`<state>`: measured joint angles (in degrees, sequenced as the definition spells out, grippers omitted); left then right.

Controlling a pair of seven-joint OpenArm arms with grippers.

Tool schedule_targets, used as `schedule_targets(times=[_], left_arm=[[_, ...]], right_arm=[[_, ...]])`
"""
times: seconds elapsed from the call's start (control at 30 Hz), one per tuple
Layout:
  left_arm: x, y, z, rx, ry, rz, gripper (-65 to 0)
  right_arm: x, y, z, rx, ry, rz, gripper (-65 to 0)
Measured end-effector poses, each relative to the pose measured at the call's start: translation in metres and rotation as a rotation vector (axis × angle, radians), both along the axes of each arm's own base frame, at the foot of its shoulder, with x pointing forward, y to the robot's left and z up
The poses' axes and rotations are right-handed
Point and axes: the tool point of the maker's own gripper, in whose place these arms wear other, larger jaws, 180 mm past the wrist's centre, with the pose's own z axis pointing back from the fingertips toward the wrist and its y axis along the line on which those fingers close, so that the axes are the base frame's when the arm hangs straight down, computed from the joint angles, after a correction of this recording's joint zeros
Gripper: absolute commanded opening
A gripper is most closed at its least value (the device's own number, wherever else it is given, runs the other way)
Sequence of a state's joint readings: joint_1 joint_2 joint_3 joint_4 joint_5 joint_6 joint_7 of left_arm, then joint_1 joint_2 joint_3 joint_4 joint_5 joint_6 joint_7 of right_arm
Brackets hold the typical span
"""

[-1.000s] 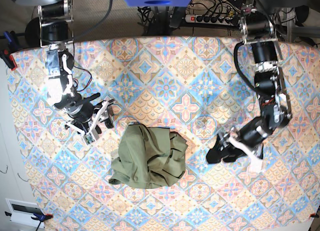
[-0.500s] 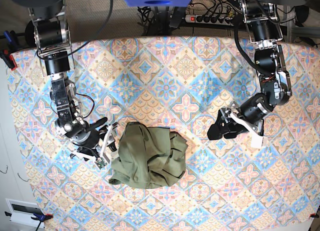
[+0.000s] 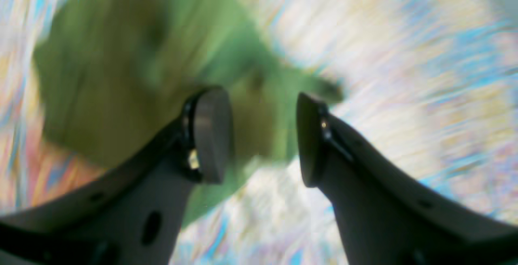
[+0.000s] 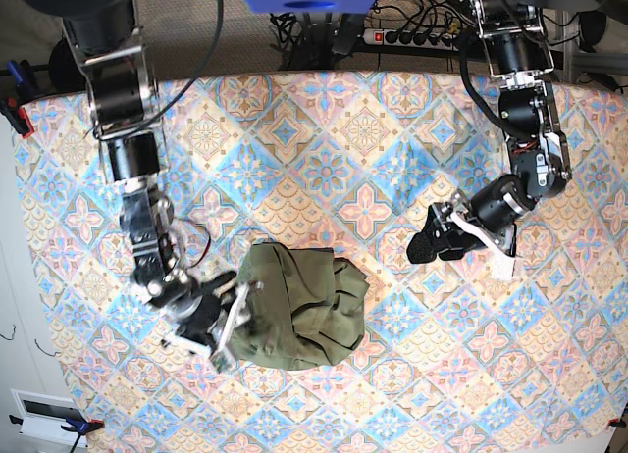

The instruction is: Layout the t-shirt on the table in an organized manner, then fold the t-shirt properly

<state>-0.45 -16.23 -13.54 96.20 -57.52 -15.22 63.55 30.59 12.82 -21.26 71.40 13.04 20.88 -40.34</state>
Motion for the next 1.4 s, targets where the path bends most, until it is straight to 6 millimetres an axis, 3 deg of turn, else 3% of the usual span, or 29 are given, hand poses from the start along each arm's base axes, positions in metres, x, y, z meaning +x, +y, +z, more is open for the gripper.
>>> schedule_targets(times=[0.07, 0.2, 0.4, 0.57, 0.97, 1.07, 1.23, 1.4], left_arm=[[-0.001, 0.001, -0.001, 0.002, 0.004, 0.000, -18.9], [-0.004, 0.001, -0.003, -0.002, 0.005, 0.006, -18.9], [-0.005, -0.002, 0.000, -0.032, 0.002, 0.000, -18.9], [-0.005, -0.001, -0.001, -0.028, 0.004, 0.001, -18.9], [-0.005, -0.001, -0.001, -0.028, 0.004, 0.001, -18.9], [-0.005, -0.001, -0.001, -0.028, 0.004, 0.001, -18.9], [-0.005, -0.004, 0.002, -0.054, -0.002, -0.003, -18.9], [-0.005, -0.004, 0.002, -0.053, -0.001, -0.003, -18.9]], right_arm=[[0.001, 0.004, -0.007, 0.010, 0.018, 0.001, -38.7], [-0.014, 0.021, -0.042, 0.027, 0.114, 0.021, -38.7], [-0.003, 0.025, -0.023, 0.043, 0.063, 0.019, -38.7], [-0.010, 0.025, -0.034, 0.040, 0.092, 0.022, -38.7], [-0.009, 0.033, -0.032, 0.049, 0.087, 0.031, -38.9], [-0.011, 0.035, -0.041, 0.049, 0.113, 0.030, -39.1], [-0.028, 0.043, -0.077, 0.006, 0.206, 0.059, -49.4], [-0.024, 0.041, -0.070, 0.009, 0.187, 0.062, -64.6]])
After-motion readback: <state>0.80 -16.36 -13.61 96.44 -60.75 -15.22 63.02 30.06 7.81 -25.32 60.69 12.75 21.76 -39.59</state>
